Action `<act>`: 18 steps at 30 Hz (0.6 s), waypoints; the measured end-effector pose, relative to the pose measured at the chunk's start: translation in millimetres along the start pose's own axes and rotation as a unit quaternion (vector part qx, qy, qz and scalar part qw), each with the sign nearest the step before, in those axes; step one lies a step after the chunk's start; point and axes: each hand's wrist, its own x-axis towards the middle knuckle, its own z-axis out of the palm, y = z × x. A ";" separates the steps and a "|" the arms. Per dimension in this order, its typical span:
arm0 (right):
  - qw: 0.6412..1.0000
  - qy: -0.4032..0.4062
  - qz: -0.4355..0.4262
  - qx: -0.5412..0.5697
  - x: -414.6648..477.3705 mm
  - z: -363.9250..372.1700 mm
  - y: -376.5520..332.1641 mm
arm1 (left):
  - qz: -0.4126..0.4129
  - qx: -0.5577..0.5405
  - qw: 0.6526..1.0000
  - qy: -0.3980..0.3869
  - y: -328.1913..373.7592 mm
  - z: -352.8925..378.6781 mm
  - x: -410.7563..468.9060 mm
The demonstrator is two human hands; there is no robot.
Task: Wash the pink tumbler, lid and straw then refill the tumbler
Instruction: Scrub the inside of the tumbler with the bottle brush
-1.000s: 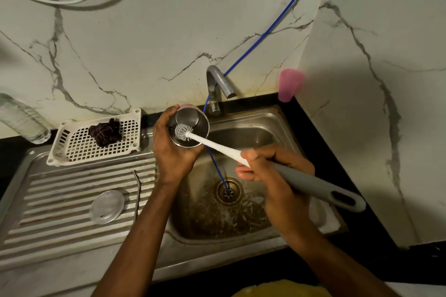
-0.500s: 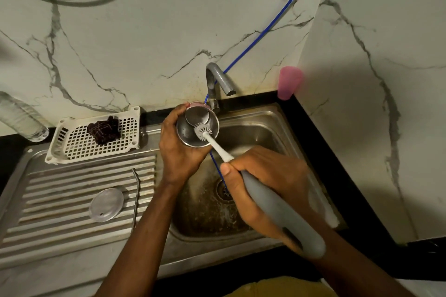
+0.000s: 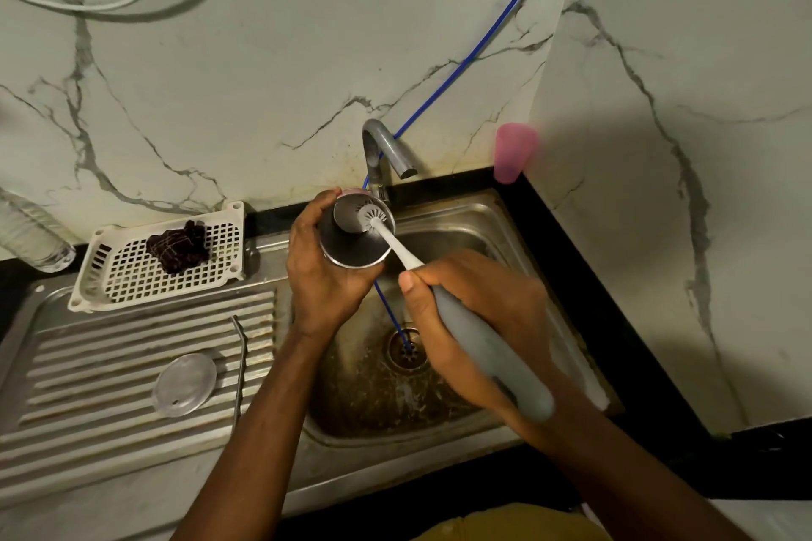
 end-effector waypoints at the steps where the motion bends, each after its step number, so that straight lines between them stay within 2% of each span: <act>1: 0.999 -0.002 -0.014 -0.029 2.4 -2.6 -3.1 | -0.003 -0.009 1.000 -0.019 -1.7 1.4 -1.4; 4: 0.998 -0.039 -0.029 -0.028 3.7 -8.1 -17.7 | 0.004 -0.021 0.999 -0.049 2.2 5.1 -1.4; 7: 0.999 -0.044 -0.020 -0.010 5.8 -9.4 -32.4 | -0.023 -0.036 0.999 -0.024 0.7 2.9 -1.9; 12: 0.995 -0.019 0.066 0.075 11.6 -8.9 -27.7 | -0.031 -0.006 0.999 -0.015 -3.9 -7.2 3.4; 16: 0.997 0.014 0.057 -0.050 6.0 13.6 -12.2 | -0.030 -0.021 0.999 -0.009 0.1 -8.1 8.7; 18: 0.998 -0.016 -0.019 -0.057 6.9 9.3 -10.2 | -0.021 -0.024 0.999 -0.018 1.7 -6.4 9.0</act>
